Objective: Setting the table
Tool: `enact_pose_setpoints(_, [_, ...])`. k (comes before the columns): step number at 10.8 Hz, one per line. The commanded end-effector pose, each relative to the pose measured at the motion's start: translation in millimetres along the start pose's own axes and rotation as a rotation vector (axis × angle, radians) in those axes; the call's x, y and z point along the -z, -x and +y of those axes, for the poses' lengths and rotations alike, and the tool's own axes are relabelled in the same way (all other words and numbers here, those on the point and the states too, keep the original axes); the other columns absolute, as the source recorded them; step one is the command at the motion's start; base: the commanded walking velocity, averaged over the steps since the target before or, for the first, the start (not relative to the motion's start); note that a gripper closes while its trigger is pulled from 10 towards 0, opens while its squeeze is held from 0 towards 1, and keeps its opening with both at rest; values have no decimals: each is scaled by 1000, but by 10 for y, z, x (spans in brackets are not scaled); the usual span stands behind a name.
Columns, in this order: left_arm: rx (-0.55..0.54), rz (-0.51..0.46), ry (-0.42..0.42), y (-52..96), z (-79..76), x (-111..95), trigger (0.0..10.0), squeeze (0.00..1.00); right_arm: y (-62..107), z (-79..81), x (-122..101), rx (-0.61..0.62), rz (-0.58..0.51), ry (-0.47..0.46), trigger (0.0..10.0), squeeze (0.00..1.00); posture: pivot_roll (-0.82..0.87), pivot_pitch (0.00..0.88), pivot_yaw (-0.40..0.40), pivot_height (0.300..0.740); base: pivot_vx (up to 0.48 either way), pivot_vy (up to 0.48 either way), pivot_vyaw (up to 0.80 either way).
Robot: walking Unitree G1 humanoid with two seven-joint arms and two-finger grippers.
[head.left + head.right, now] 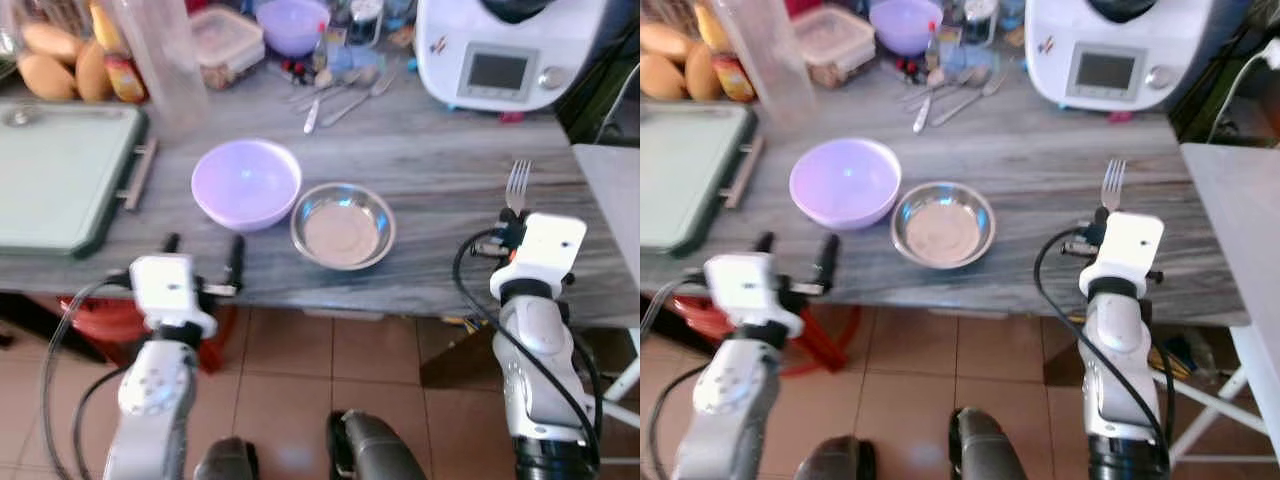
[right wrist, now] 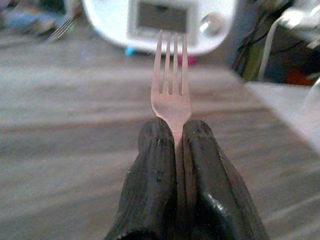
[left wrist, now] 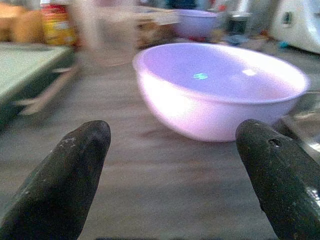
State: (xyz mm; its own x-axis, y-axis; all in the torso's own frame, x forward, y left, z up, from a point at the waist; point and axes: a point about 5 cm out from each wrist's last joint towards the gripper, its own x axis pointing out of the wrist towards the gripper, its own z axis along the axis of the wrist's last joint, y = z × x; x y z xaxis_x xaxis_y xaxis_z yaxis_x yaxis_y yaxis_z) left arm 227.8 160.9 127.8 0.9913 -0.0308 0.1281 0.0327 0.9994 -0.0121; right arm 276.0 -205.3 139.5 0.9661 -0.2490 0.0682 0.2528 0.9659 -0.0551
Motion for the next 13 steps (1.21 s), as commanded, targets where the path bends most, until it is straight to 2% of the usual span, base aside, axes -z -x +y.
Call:
enact_pose_setpoints(1, [-51, 16, -10, 73, 90, 5, 10000, 0, 18, -18, 44, -5, 29, -8, 10000, 0, -35, 223, -39, 740, 0, 0, 0])
enact_pose_setpoints(4, [-91, 25, -10, 93, 139, 27, 10000, 0, -122, 2, 124, -15, 100, -105, 10000, 0, -26, 219, -30, 740, 0, 0, 0])
enact_pose_setpoints(6, [-57, 23, -7, 36, 118, 15, 10000, 0, -241, 56, 142, -37, 140, -153, 10000, 0, -23, 225, -22, 740, 0, 0, 0])
enact_pose_setpoints(8, [-37, 30, -11, 31, 104, 25, 10000, 0, -281, 152, 191, -50, 191, -215, 10000, 0, -19, 230, -19, 740, 0, 0, 0])
enact_pose_setpoints(10, [6, 28, -6, 9, 45, 18, 10000, 0, -251, 277, 241, -78, 238, -256, 10000, 0, -18, 230, -20, 740, 0, 0, 0])
enact_pose_setpoints(13, [23, 29, -2, -2, 23, 17, 10000, 0, -206, 361, 294, -130, 310, -248, 10000, 0, -23, 233, -24, 740, 0, 0, 0])
